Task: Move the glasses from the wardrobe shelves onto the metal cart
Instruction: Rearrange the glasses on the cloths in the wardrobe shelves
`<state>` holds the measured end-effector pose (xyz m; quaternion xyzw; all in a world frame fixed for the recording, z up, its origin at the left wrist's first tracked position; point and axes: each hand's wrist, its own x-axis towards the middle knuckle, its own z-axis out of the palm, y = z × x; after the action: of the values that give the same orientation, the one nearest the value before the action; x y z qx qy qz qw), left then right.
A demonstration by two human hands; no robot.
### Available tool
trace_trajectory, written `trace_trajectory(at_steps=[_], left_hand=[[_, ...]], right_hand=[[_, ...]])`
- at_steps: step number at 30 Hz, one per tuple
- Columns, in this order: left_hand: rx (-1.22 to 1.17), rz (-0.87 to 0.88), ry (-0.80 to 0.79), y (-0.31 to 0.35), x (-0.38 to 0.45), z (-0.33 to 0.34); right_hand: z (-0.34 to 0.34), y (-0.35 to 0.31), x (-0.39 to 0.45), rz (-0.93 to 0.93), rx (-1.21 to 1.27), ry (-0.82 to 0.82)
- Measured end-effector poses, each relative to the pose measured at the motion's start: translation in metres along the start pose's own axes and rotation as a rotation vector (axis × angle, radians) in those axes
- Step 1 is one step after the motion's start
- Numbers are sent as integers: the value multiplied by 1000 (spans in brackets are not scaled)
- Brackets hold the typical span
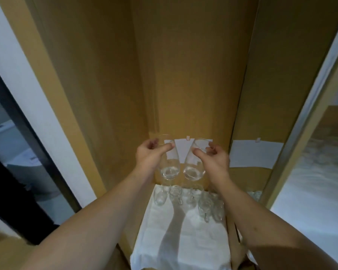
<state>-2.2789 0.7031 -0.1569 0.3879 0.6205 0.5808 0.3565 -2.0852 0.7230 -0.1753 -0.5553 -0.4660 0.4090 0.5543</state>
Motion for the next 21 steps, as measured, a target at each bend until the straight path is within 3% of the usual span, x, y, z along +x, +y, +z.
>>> trace_trajectory(at_steps=[7, 21], left_hand=[[-237, 105, -168, 47, -23, -13], [-287, 94, -462, 82, -78, -29]], right_hand=[[-5, -48, -24, -203, 203, -15], [-35, -95, -106, -222, 198, 120]])
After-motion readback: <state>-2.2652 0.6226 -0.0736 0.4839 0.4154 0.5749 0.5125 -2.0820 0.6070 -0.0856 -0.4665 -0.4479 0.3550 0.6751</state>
